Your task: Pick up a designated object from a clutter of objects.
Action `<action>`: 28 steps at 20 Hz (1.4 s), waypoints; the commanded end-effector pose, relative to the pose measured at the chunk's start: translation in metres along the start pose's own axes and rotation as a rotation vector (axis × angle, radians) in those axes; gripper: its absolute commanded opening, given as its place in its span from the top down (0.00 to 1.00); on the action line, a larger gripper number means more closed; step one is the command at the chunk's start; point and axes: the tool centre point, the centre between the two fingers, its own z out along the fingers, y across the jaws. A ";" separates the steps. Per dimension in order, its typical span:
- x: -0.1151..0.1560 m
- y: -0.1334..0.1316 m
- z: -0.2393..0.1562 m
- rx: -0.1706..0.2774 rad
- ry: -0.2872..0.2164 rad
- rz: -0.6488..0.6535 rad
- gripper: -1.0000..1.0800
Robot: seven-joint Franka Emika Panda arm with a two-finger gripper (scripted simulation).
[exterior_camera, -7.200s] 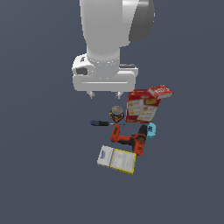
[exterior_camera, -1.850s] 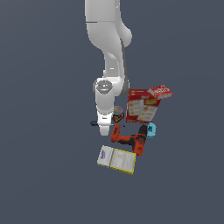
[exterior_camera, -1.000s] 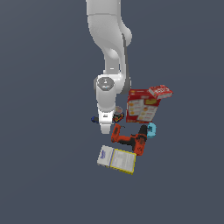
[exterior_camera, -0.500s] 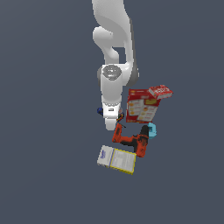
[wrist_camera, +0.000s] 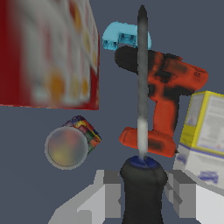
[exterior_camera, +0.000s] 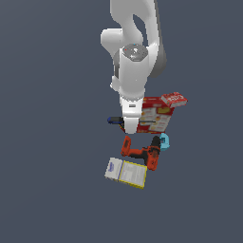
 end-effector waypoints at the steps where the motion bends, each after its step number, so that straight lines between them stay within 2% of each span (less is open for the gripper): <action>1: 0.010 0.003 -0.023 0.001 0.002 -0.001 1.00; 18: 0.070 0.033 -0.177 0.006 0.004 -0.001 1.00; 28: 0.088 0.046 -0.227 0.007 0.003 0.002 1.00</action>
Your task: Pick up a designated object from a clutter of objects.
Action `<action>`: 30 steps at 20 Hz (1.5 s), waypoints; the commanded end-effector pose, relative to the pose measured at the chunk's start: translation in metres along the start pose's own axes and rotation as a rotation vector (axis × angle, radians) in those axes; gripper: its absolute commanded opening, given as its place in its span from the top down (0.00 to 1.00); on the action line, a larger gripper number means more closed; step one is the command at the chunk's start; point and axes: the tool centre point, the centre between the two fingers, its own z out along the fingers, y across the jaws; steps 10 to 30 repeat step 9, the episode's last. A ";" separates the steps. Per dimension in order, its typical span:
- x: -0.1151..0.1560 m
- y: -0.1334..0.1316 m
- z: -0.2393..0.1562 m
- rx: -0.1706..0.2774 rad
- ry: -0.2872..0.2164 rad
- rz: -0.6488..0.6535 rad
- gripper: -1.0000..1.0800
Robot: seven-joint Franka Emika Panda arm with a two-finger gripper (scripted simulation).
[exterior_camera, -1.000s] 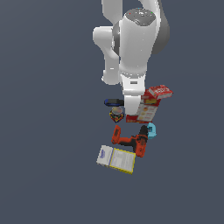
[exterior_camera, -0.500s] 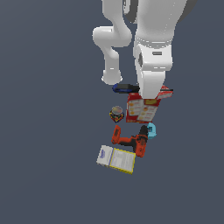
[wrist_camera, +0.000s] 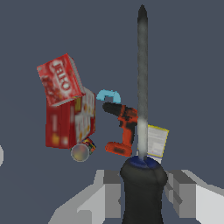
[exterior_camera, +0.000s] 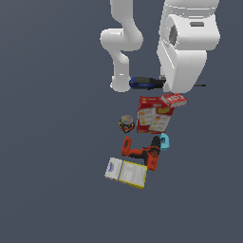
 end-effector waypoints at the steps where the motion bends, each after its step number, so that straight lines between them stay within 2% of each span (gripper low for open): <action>1: 0.003 0.002 -0.009 0.000 0.000 0.001 1.00; 30: 0.006 0.005 -0.017 0.000 0.000 0.001 1.00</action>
